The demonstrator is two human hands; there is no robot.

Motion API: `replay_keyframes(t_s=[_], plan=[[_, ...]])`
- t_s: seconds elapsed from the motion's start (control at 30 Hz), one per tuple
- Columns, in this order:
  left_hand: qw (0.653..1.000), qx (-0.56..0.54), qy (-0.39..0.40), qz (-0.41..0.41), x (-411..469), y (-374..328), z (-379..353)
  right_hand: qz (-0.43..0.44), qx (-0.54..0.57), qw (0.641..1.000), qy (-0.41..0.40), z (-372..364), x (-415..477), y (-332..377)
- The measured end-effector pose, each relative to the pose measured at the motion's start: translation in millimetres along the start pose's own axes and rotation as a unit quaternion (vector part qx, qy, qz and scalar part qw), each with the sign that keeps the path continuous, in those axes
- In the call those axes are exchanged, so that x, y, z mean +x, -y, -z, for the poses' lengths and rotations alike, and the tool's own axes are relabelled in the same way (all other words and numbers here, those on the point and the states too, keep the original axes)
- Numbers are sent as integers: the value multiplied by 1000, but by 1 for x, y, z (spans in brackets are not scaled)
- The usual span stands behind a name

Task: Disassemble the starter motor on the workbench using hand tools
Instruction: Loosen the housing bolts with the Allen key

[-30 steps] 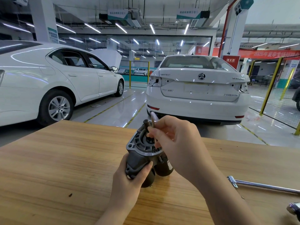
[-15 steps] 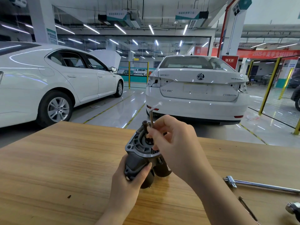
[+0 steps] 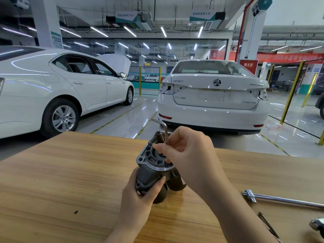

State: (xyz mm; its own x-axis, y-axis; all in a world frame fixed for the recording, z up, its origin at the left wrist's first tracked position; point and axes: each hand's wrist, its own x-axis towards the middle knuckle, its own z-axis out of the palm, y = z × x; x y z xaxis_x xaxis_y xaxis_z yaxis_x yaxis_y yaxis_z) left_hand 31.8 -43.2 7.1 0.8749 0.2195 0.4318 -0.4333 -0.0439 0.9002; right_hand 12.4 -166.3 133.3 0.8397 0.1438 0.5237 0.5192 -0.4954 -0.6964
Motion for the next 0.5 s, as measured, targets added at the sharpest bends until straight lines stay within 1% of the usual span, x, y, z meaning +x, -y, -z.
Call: replay_keyframes(t_s=[0.2, 0.33, 0.5], plan=[[1000, 2, 0, -6, 0, 3, 0, 17, 22, 999, 37, -2, 0, -1], [1000, 10, -2, -11, 1, 3, 1, 19, 44, 998, 36, -4, 0, -1], [1000, 6, 1, -9, 1, 2, 0, 7, 35, 999, 20, -2, 0, 1]])
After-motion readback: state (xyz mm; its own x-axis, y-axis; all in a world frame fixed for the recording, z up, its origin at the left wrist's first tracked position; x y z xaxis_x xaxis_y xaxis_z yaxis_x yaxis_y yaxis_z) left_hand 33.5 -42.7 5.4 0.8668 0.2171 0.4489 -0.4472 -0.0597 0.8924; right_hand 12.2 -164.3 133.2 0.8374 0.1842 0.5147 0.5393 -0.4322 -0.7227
